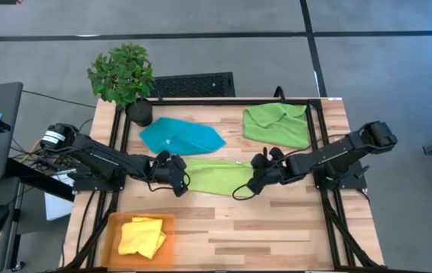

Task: Fold microfiber towels
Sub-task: Fold the light green towel

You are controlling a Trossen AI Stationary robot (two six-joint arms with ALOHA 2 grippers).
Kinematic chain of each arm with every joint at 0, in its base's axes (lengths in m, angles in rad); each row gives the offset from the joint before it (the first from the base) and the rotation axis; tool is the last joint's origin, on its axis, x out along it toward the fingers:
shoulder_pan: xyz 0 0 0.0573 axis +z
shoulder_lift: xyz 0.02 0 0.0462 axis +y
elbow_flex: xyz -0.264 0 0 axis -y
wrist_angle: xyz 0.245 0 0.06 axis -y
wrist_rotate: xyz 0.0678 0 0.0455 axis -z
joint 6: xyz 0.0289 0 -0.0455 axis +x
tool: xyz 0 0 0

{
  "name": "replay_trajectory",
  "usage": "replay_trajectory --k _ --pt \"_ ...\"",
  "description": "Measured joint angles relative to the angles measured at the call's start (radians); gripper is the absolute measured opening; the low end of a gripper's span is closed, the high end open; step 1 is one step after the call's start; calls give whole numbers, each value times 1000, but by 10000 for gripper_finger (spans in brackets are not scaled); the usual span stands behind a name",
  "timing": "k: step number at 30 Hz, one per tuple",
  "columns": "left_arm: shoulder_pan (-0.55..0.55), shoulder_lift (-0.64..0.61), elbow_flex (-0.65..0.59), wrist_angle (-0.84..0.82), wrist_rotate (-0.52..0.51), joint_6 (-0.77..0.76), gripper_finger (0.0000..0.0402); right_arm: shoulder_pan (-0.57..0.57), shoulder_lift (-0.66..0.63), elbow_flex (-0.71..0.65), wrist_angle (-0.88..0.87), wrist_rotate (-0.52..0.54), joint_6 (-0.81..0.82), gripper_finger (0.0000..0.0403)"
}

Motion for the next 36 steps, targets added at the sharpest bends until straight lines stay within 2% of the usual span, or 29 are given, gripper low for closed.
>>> replay_trajectory --k 6,11,16,20,24,31,36 --pt "2 0 0 -1 1 65 127 -13 0 0 1 1 0 74" --pt "0 0 0 -2 39 95 155 -15 -3 2 -2 1 0 117" --pt "-39 0 0 -11 140 271 159 -12 -3 49 -14 1 -2 144" --pt "-86 0 0 -11 117 352 159 20 -3 98 -14 0 -80 154" --pt "-109 29 1 -21 72 349 159 58 -4 137 -14 1 -128 157" --pt "-114 159 1 -3 44 351 159 122 -4 154 6 1 -131 150" --pt "-118 200 4 41 9 389 159 151 -4 154 9 1 -100 144"
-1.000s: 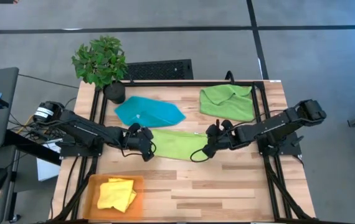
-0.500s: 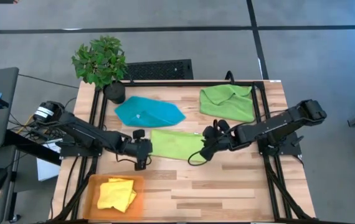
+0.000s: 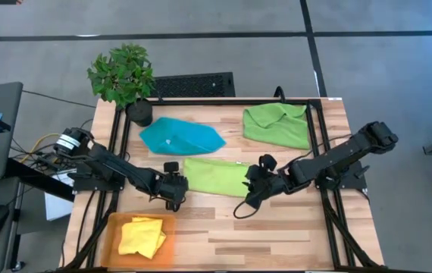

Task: Fold microfiber towels
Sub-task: Fold the light green towel

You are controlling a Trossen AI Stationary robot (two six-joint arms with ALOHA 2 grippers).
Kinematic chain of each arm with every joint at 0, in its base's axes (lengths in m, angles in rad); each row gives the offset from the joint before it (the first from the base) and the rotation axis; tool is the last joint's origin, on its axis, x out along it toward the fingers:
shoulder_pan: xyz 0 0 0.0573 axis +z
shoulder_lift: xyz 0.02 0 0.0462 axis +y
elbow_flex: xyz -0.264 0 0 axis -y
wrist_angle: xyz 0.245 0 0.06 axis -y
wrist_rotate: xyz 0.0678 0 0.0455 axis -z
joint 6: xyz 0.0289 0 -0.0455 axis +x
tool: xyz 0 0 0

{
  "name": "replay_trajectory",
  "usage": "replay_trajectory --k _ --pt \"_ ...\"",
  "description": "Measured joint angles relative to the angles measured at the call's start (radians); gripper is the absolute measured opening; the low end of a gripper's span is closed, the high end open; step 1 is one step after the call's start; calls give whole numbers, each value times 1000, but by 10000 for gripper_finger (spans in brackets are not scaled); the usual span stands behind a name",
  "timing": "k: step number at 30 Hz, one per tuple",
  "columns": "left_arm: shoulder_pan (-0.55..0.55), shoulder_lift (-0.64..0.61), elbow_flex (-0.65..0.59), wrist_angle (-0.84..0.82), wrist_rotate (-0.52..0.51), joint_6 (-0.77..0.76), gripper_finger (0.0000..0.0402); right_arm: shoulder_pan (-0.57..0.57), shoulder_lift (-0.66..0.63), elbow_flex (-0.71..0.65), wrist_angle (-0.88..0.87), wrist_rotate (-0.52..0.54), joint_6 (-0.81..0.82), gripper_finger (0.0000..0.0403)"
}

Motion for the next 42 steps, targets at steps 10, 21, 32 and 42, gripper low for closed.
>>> replay_trajectory --k 10,21,32,42 --pt "3 9 0 10 -12 -66 117 11 0 0 3 1 21 141" --pt "16 14 93 -46 -36 49 4 15 0 0 -8 1 22 132" --pt "74 43 232 -62 -1 279 1 15 0 0 -83 15 22 133" --pt "115 247 462 -63 34 507 0 30 0 0 -146 15 66 128"
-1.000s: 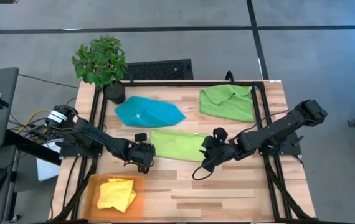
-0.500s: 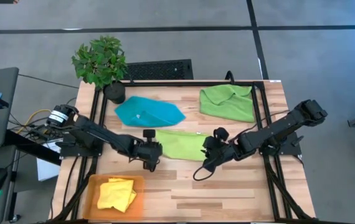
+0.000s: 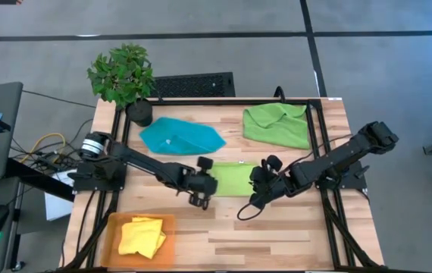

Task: Fold microfiber towels
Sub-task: Fold the light green towel

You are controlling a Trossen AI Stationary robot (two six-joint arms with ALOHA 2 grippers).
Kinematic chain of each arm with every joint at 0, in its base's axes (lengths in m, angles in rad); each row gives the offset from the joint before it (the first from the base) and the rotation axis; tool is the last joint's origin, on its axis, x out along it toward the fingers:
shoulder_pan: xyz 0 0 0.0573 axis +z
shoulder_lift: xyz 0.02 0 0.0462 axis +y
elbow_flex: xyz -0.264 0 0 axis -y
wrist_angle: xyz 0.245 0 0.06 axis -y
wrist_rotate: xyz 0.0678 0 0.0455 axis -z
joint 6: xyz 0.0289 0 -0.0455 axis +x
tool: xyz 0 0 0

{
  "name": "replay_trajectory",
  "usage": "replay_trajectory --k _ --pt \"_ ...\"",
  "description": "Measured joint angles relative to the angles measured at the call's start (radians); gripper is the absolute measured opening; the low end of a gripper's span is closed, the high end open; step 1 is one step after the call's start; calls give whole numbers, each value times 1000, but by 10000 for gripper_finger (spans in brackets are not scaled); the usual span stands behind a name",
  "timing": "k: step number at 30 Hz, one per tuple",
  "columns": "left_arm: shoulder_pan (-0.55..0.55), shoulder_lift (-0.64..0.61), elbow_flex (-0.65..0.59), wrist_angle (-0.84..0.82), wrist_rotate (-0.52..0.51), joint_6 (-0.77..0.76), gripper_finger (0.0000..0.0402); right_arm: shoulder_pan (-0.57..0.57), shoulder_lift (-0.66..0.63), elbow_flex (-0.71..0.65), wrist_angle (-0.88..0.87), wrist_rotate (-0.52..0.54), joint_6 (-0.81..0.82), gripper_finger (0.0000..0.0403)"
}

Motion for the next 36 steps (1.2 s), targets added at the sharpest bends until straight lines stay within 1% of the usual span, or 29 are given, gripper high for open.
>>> replay_trajectory --k 4,9,16,18,20,22,28,31,36 --pt "6 59 102 -16 1 87 0 14 0 0 -35 1 39 128" --pt "28 112 188 -26 9 160 0 38 0 0 -67 8 56 128" --pt "69 195 274 -5 16 161 0 66 0 0 -132 8 134 129" --pt "76 217 293 -30 16 161 0 72 0 4 -146 8 151 129" --pt "81 241 324 -6 17 170 0 78 0 5 -165 8 172 129" --pt "82 243 336 -24 16 177 0 83 0 5 -170 8 179 129" --pt "83 232 358 55 36 215 0 83 0 5 -207 8 201 129" --pt "83 235 384 68 40 237 0 83 0 5 -216 8 210 129" --pt "84 243 392 101 61 248 0 83 0 5 -223 8 227 129"
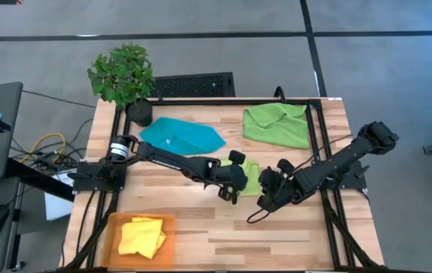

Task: Fold microfiber towels
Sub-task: Fold the light green towel, then put the light green towel into the orange bin

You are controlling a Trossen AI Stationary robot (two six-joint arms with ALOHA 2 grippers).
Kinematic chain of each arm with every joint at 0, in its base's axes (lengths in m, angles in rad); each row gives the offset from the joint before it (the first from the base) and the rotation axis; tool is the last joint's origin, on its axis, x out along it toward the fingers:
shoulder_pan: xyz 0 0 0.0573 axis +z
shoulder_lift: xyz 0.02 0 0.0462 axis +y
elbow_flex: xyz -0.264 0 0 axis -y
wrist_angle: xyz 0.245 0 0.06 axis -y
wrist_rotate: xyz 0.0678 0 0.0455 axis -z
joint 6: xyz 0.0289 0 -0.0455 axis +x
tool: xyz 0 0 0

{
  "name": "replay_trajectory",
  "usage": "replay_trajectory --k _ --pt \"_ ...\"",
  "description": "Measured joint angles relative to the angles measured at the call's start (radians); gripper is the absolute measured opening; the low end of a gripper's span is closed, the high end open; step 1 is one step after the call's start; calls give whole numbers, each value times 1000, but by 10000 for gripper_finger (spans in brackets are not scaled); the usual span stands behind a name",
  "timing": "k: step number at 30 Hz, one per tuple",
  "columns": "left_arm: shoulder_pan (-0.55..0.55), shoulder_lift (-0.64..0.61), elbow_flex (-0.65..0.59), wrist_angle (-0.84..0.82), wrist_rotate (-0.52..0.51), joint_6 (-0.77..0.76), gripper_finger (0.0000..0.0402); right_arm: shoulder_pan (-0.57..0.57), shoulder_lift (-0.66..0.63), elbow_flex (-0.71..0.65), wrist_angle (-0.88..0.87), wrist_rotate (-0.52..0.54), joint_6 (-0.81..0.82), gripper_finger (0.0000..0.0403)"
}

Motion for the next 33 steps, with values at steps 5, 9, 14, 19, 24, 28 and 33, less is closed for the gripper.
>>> replay_trajectory --k 5,9,14,19,24,28,33 --pt "1 0 -3 27 21 -9 0 0 0 0 -3 0 1 129" --pt "2 0 -3 42 26 -40 8 0 0 0 -5 0 17 129" --pt "2 0 -3 42 25 -55 20 0 0 0 -13 0 27 129" --pt "3 0 -3 42 34 -69 46 0 0 0 -13 0 27 129" --pt "3 0 -3 42 35 -100 90 0 0 0 -13 0 27 129" --pt "3 0 -3 42 31 -111 123 0 0 0 -14 0 27 129" --pt "3 -7 0 14 8 -191 143 0 0 0 -14 0 27 129"
